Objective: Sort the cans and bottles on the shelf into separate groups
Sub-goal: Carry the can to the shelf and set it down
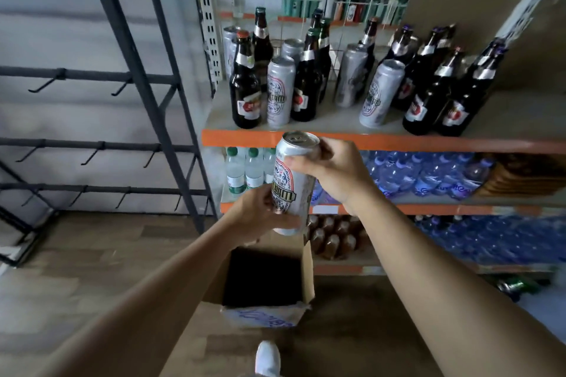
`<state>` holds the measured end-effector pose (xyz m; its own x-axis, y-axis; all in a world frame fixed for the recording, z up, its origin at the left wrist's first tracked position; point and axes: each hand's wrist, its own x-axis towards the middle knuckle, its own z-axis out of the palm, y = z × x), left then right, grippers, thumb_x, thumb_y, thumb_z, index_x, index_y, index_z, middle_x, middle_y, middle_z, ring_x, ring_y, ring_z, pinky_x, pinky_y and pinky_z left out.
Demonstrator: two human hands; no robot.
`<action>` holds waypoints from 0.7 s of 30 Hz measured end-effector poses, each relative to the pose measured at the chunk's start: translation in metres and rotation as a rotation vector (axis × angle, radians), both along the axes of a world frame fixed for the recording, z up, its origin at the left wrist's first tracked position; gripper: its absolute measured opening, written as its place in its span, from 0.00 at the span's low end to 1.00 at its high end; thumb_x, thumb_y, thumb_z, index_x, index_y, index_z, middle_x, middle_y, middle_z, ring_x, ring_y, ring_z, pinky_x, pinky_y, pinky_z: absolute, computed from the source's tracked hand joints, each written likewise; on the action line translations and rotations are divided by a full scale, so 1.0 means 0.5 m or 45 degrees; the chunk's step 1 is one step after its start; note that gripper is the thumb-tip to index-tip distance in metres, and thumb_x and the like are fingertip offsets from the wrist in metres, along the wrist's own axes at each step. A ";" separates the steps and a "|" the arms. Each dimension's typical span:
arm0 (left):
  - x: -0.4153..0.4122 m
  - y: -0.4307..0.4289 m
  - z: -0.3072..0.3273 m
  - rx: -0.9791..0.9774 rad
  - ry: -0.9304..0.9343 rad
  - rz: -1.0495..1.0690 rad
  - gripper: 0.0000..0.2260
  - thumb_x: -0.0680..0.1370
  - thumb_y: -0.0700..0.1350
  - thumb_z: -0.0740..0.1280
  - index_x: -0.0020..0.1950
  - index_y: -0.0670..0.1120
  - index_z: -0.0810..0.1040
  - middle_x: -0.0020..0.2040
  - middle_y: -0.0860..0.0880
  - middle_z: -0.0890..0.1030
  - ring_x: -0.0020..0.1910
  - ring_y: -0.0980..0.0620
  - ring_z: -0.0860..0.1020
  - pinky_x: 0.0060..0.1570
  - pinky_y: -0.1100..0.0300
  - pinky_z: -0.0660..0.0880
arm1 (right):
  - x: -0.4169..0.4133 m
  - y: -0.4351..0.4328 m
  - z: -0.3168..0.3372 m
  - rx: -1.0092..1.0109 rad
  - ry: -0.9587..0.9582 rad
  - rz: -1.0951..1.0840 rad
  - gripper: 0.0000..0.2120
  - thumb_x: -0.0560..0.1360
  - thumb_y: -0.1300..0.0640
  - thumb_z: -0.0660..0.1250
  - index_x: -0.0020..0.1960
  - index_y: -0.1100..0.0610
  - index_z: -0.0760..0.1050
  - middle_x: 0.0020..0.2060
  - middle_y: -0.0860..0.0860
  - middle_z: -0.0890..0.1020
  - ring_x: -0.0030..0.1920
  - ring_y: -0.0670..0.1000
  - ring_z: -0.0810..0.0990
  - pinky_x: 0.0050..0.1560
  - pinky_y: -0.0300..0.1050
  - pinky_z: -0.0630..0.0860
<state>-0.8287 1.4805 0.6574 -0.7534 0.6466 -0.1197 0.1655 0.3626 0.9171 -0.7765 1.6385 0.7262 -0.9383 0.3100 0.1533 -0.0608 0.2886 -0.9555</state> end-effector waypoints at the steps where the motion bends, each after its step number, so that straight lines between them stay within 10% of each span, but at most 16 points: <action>1: -0.013 0.019 0.002 0.001 0.008 -0.008 0.18 0.64 0.41 0.79 0.52 0.48 0.80 0.47 0.53 0.85 0.47 0.55 0.82 0.52 0.54 0.79 | -0.012 0.019 0.000 0.023 0.004 0.006 0.15 0.60 0.46 0.78 0.44 0.50 0.84 0.43 0.48 0.87 0.44 0.45 0.83 0.48 0.49 0.79; 21: -0.259 0.308 0.067 0.104 0.117 0.002 0.26 0.57 0.58 0.77 0.52 0.50 0.80 0.48 0.53 0.85 0.49 0.52 0.82 0.53 0.46 0.78 | -0.249 0.297 0.079 0.161 0.047 -0.018 0.19 0.61 0.43 0.77 0.47 0.52 0.83 0.42 0.48 0.86 0.47 0.52 0.84 0.50 0.60 0.80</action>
<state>-0.9581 1.6347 0.6910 -0.7597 0.6502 0.0027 0.2497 0.2879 0.9245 -0.9008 1.7868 0.7659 -0.9269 0.2993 0.2262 -0.0900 0.4081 -0.9085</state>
